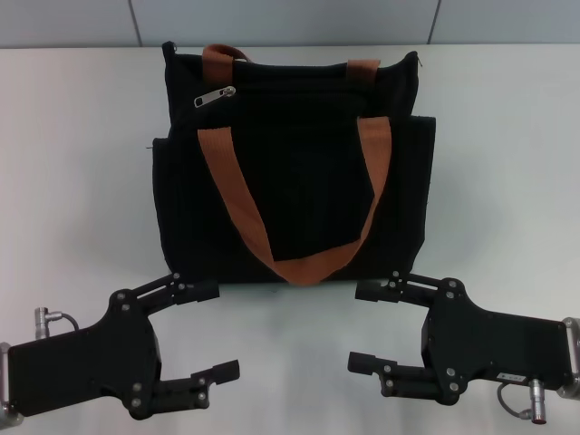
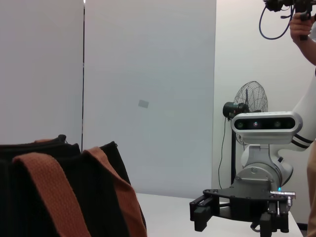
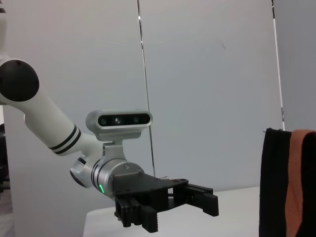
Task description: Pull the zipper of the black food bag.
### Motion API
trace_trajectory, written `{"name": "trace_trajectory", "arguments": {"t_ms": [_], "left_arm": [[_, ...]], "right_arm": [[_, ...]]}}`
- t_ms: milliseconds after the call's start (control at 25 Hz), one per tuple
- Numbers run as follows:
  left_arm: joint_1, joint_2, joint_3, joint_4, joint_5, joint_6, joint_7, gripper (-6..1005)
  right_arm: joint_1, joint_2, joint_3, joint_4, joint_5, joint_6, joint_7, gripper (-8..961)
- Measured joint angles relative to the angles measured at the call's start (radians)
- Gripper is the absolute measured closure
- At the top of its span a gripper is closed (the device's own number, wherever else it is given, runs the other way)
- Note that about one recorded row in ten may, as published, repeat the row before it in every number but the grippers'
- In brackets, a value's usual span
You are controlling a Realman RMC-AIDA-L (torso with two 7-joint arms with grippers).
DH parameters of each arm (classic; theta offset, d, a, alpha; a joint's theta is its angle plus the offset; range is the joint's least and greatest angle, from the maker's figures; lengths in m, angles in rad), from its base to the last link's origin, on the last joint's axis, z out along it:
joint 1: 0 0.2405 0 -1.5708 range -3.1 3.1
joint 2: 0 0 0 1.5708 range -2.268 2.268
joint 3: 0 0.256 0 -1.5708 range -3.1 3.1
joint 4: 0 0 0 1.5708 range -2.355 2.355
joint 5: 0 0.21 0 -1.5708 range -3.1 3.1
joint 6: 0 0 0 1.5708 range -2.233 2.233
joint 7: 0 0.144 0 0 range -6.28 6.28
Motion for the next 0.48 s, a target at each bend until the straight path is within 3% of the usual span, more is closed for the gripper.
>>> {"name": "trace_trajectory", "arguments": {"t_ms": [480], "left_arm": [[0.000,-0.006,-0.013,-0.003,-0.001,-0.006,0.004,162]], "right_arm": [[0.004,0.000,0.001,0.012,0.001,0.003,-0.002,213]]}}
